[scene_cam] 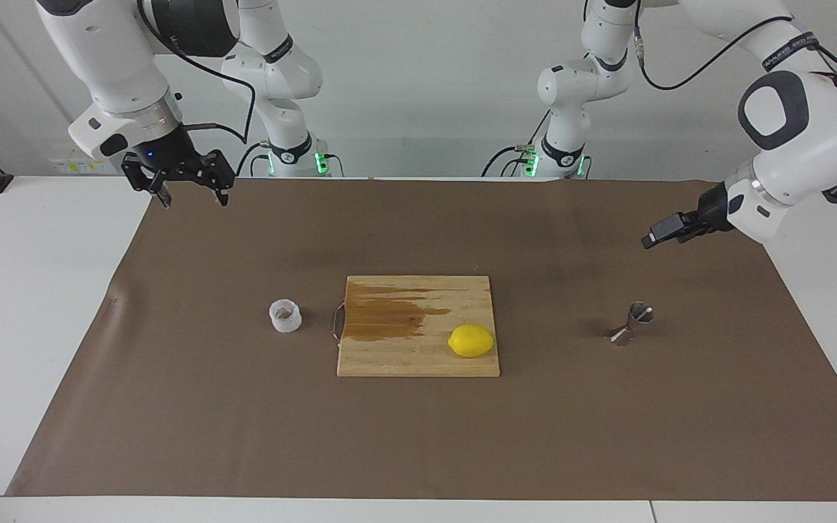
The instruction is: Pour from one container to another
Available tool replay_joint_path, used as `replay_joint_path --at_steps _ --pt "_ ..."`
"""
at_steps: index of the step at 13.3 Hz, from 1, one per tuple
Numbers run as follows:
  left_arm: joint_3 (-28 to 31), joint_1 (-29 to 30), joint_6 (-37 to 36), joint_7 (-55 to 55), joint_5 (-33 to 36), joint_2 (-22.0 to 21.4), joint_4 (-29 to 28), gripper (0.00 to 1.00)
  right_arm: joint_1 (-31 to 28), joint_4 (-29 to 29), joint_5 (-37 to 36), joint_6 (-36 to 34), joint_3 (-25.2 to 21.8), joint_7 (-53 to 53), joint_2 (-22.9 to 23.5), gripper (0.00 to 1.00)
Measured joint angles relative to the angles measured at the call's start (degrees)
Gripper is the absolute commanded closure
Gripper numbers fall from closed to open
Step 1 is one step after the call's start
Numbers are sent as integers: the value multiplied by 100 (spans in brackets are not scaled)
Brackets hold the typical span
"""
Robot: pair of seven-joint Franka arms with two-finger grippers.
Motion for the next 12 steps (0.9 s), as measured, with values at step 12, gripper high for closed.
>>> replay_joint_path --at_steps 12 --pt "-243 932 -1533 -2392 -1704 1688 1005 0 0 0 0 0 0 0 0 0"
